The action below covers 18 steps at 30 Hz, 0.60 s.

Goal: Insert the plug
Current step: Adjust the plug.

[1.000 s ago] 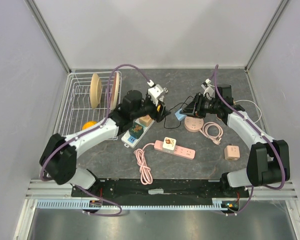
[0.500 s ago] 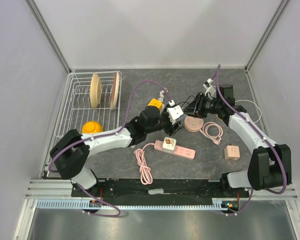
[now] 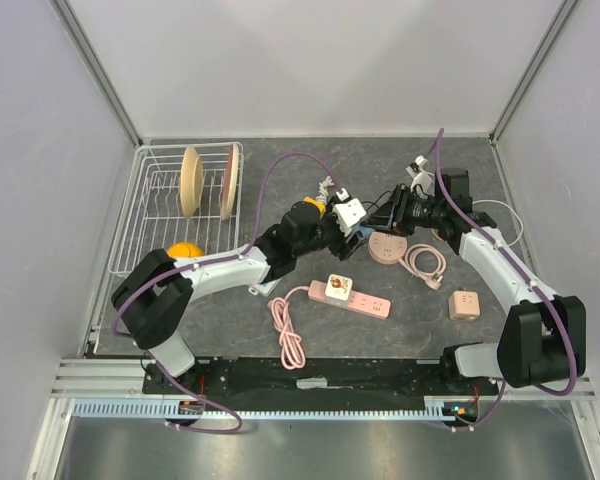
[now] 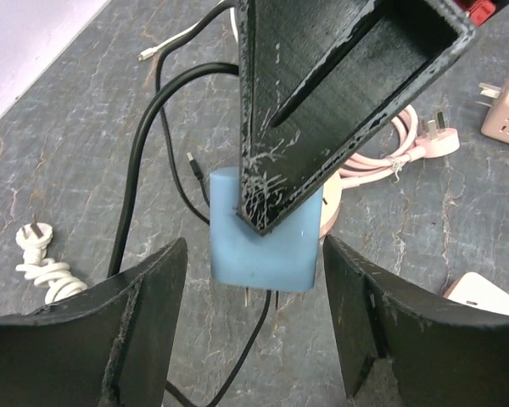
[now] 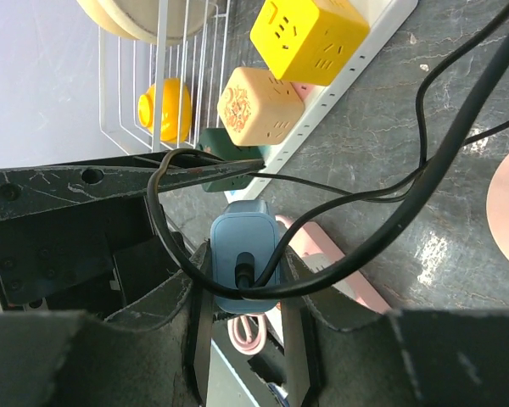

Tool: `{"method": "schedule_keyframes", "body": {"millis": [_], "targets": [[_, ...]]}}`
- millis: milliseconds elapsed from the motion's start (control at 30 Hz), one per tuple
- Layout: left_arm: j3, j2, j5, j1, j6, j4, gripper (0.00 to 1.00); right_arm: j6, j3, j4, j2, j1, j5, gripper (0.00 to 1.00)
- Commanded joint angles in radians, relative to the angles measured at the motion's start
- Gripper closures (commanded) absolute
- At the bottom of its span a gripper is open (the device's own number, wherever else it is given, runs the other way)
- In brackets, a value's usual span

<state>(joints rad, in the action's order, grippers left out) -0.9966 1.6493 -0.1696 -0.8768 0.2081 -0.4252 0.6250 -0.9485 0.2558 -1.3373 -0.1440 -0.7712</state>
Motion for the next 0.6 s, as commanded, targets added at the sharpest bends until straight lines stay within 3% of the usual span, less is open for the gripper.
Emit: {"method": "schedule_keyframes", "body": {"millis": [0,167,267,333,433,467,500,567], "targets": [[-0.06,0.02,-0.045,-0.002,0.022,-0.047,0.28,0.007,-0.013,-0.039,0.023,-0.003,-0.04,1.0],[-0.083,0.029,-0.073,-0.002,0.016,-0.043,0.31,0.004,-0.006,-0.038,0.015,-0.015,-0.045,1.0],[-0.099,0.037,-0.103,-0.002,0.007,-0.026,0.38,0.005,-0.006,-0.038,0.012,-0.023,-0.045,1.0],[-0.099,0.035,-0.113,-0.002,-0.006,-0.02,0.5,0.004,-0.01,-0.038,0.01,-0.023,-0.039,1.0],[-0.105,0.018,-0.111,0.009,-0.025,0.035,0.72,-0.002,-0.03,-0.038,0.009,-0.02,-0.008,0.82],[-0.105,0.012,-0.111,0.015,-0.033,0.073,0.84,-0.002,-0.038,-0.038,0.009,-0.016,0.003,0.65],[-0.103,0.004,-0.113,0.022,-0.053,0.097,0.87,-0.005,-0.058,-0.039,0.007,-0.012,0.015,0.58],[-0.105,-0.022,-0.145,0.042,-0.068,0.172,0.98,-0.033,-0.082,-0.036,0.006,-0.002,0.07,0.5]]}}
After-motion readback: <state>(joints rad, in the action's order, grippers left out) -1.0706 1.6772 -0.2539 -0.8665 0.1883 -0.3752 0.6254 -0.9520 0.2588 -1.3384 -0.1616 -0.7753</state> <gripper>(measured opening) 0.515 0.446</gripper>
